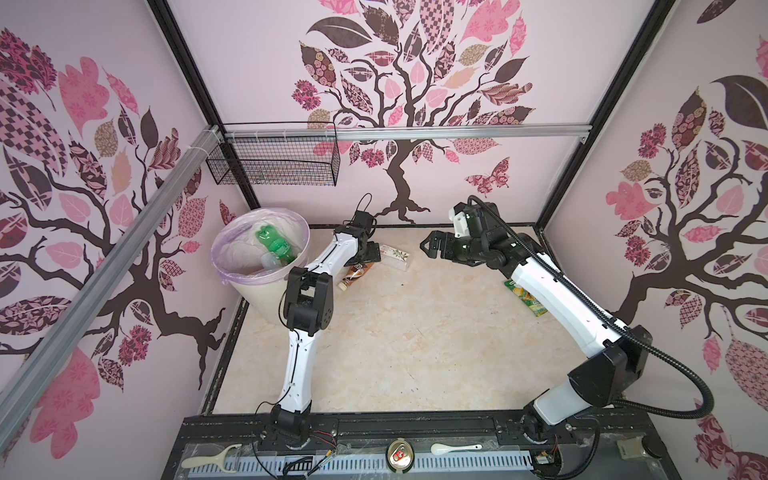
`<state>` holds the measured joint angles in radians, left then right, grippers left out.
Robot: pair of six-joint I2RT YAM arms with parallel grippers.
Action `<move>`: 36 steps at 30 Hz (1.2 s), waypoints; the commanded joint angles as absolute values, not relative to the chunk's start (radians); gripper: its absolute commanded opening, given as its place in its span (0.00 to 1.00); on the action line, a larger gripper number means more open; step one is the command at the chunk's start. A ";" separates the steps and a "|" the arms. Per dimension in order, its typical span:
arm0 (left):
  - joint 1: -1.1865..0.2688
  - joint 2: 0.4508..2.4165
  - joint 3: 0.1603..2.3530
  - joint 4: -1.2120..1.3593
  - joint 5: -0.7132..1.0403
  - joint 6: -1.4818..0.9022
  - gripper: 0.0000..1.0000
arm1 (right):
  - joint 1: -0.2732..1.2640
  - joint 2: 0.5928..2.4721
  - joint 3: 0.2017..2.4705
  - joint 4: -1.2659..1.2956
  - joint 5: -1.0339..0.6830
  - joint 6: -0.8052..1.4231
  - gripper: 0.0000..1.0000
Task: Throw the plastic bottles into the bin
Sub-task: 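Move the left gripper to the brown Nescafe bottle and close on it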
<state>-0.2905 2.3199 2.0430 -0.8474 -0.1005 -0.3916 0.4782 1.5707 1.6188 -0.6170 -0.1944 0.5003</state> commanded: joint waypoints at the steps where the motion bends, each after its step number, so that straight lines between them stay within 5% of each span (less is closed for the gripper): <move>1: -0.291 2.342 2.036 -0.839 -0.066 -0.395 0.86 | 0.469 1.589 1.664 -0.618 -0.213 0.515 1.00; 24: -0.299 2.271 1.872 -0.824 -0.024 -0.392 0.82 | 0.459 1.591 1.656 -0.602 -0.238 0.534 0.99; 36: -0.325 2.236 1.814 -0.797 -0.002 -0.415 0.66 | 0.458 1.585 1.635 -0.594 -0.255 0.549 1.00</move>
<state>-0.3176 2.2856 1.8397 -0.8127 -0.0170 -0.4023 0.4633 1.5707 1.6188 -0.6010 -0.2386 0.5335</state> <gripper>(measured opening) 0.672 0.995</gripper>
